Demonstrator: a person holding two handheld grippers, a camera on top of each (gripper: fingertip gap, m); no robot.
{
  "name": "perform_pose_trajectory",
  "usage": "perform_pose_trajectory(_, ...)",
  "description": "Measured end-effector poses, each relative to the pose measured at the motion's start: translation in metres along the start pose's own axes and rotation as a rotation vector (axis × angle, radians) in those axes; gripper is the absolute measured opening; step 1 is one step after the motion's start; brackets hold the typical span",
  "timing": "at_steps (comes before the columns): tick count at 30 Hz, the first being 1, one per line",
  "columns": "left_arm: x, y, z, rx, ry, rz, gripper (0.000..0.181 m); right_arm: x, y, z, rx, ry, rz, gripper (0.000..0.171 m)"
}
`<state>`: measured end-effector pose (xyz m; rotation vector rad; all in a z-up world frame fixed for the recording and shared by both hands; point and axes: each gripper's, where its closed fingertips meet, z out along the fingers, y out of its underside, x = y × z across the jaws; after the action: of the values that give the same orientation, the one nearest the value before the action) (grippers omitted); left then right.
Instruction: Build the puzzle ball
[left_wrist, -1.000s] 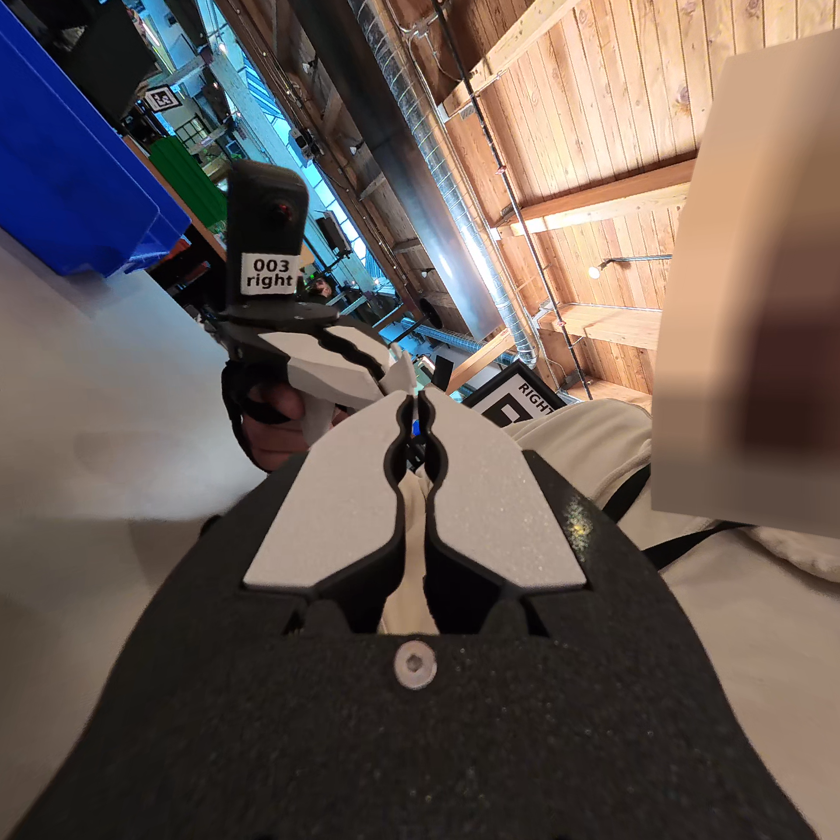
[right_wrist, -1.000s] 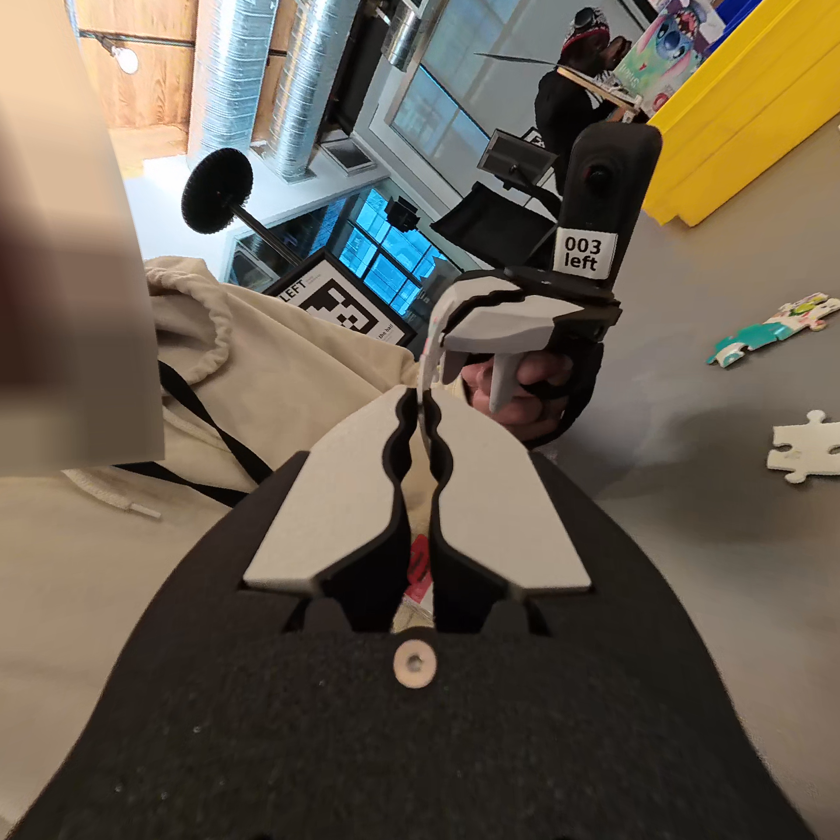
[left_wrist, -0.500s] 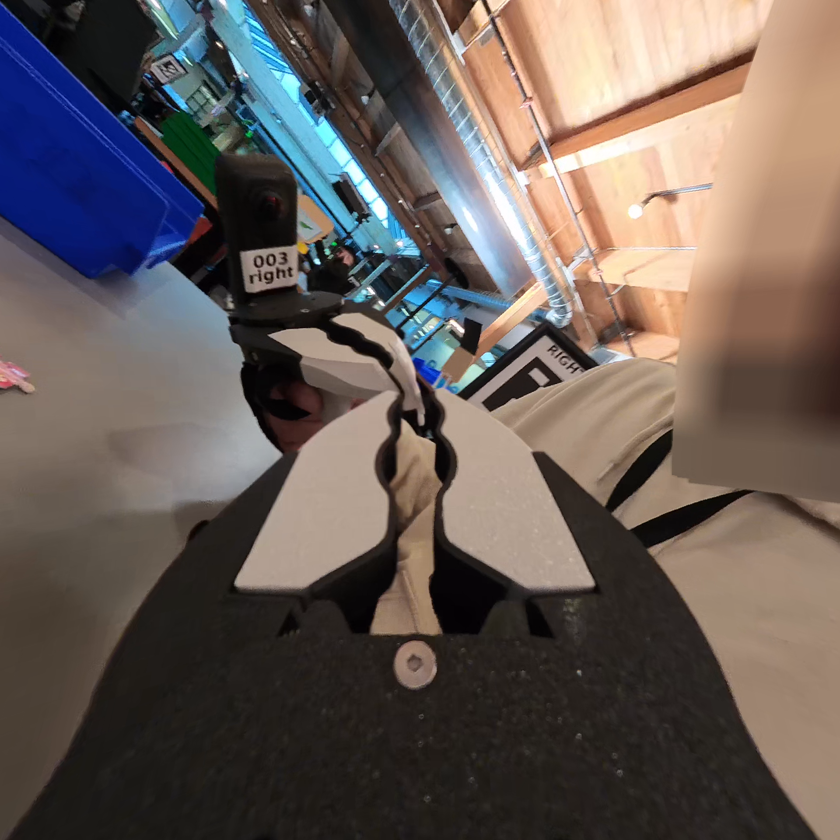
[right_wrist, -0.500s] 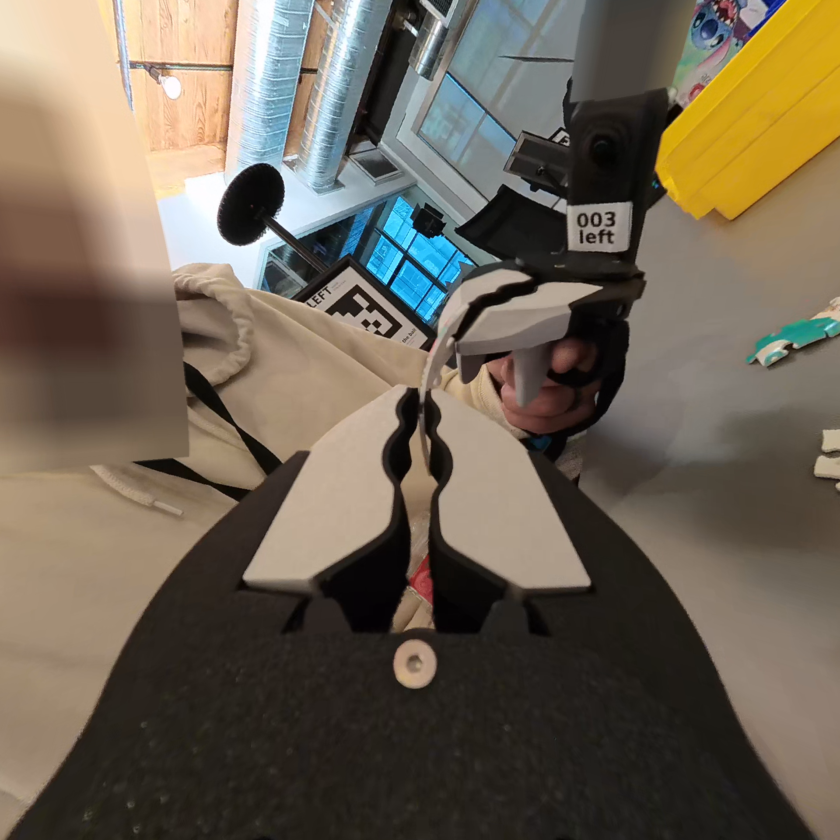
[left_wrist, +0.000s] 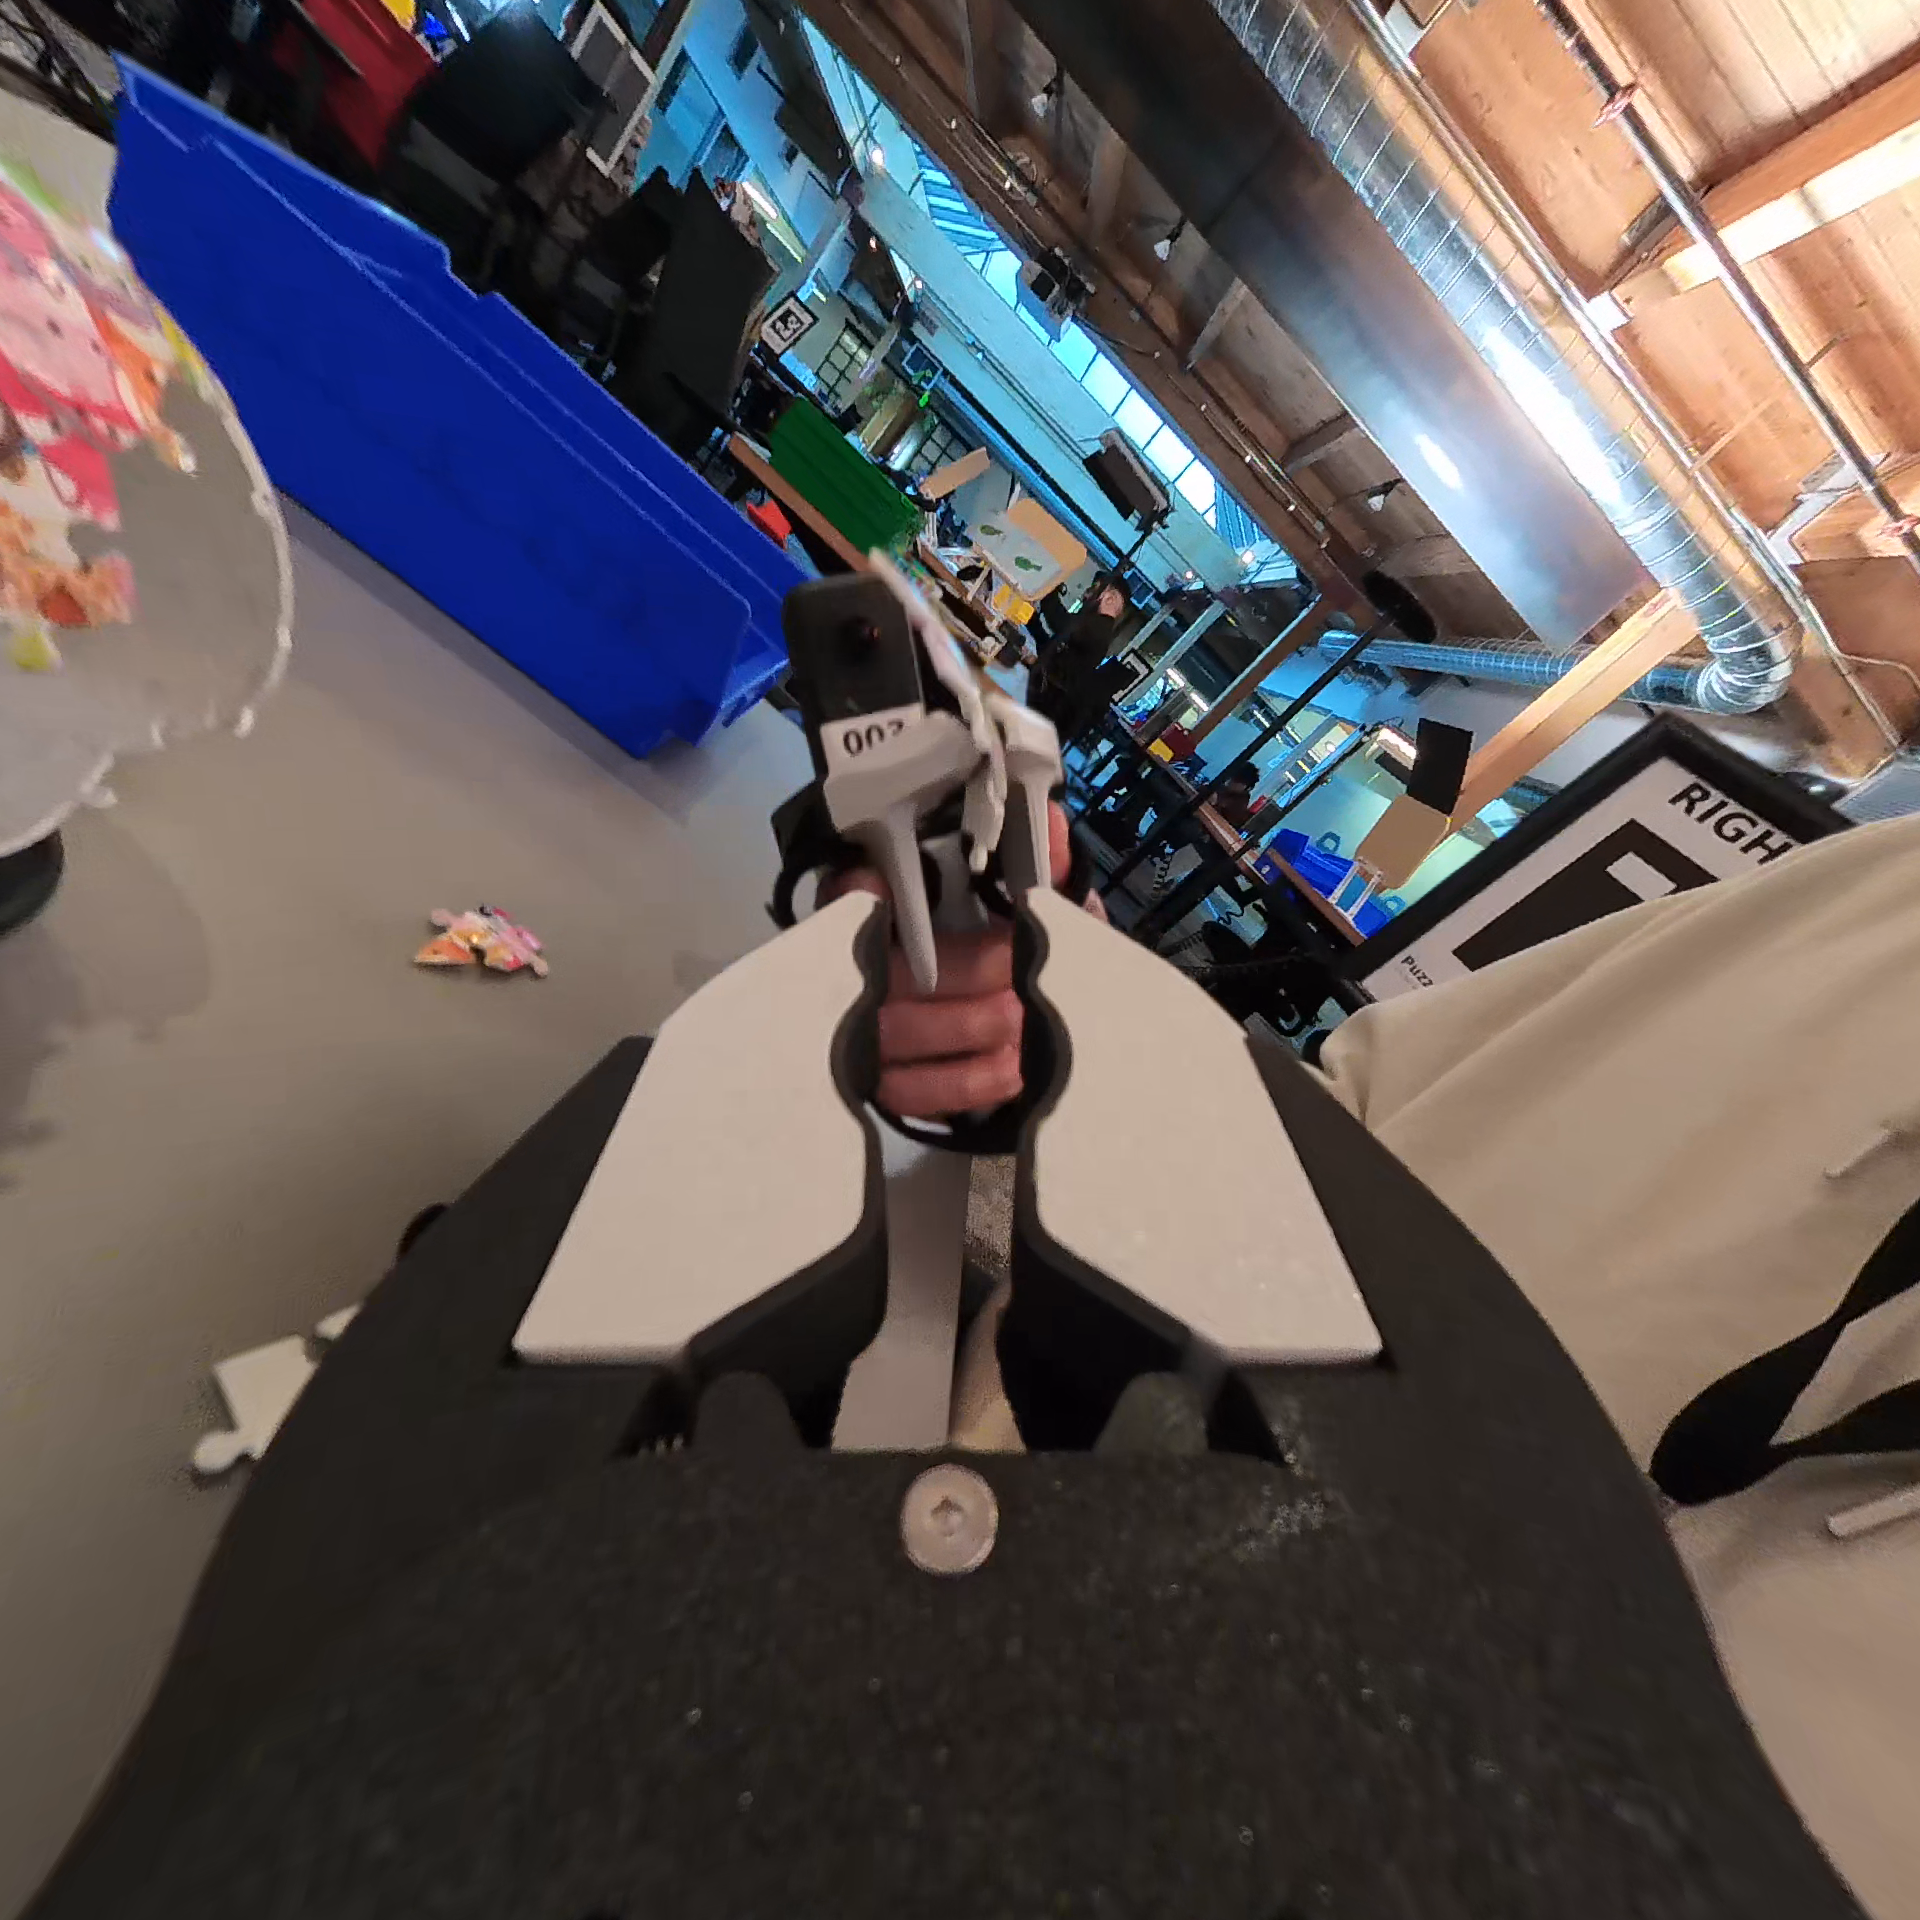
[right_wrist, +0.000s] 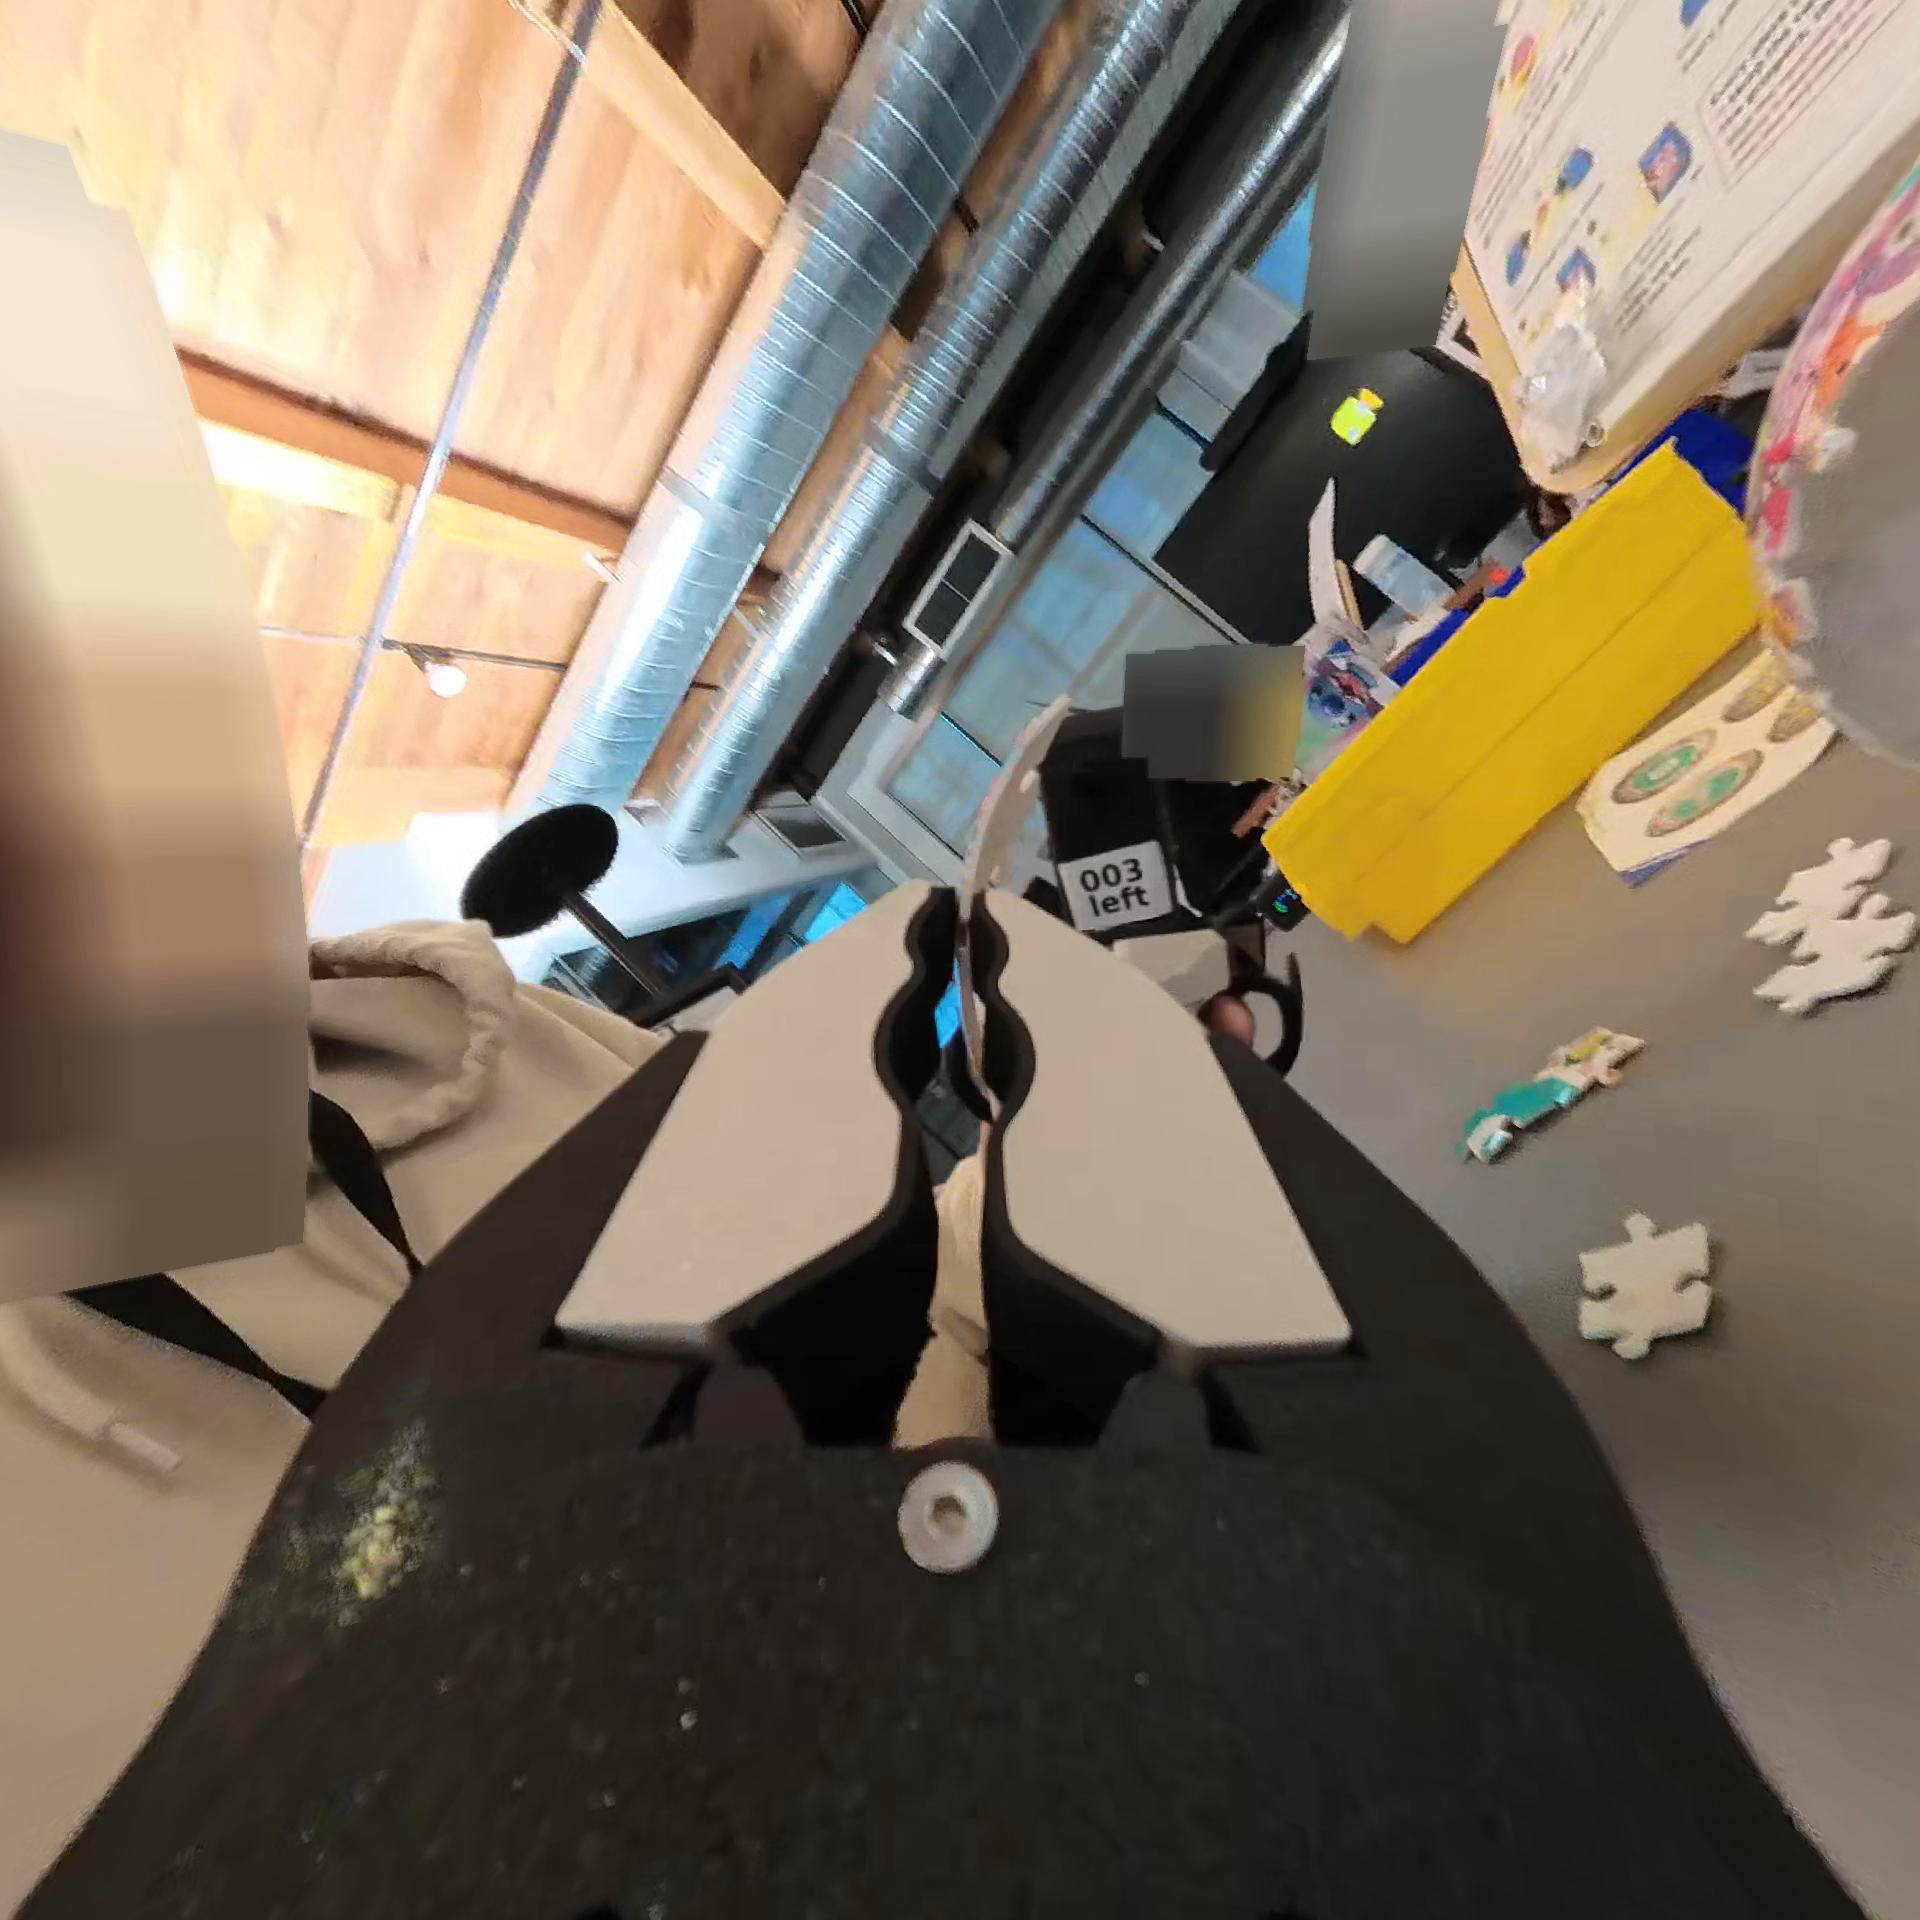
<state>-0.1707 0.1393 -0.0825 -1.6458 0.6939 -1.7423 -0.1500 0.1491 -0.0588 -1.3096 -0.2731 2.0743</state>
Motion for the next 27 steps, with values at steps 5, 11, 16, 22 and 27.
perform_pose_trajectory(5,0.004,-0.022,-0.002,0.008,0.022,0.036,0.021,0.001,0.015,0.009,-0.088,0.003,-0.032,0.002)
perform_pose_trajectory(11,0.013,-0.029,-0.008,-0.030,0.063,0.038,0.021,0.004,0.028,0.008,-0.206,0.052,-0.097,0.002)
perform_pose_trajectory(16,0.020,-0.006,-0.009,-0.190,0.122,0.024,0.021,0.000,0.053,0.000,-0.457,0.075,-0.178,0.002)
perform_pose_trajectory(22,0.022,0.036,-0.010,-0.444,0.169,0.026,0.022,0.001,0.075,-0.015,-0.768,0.098,-0.154,0.003)
perform_pose_trajectory(27,0.023,0.048,-0.009,-0.527,0.166,0.079,0.009,0.004,0.082,-0.021,-0.955,0.100,-0.141,0.002)
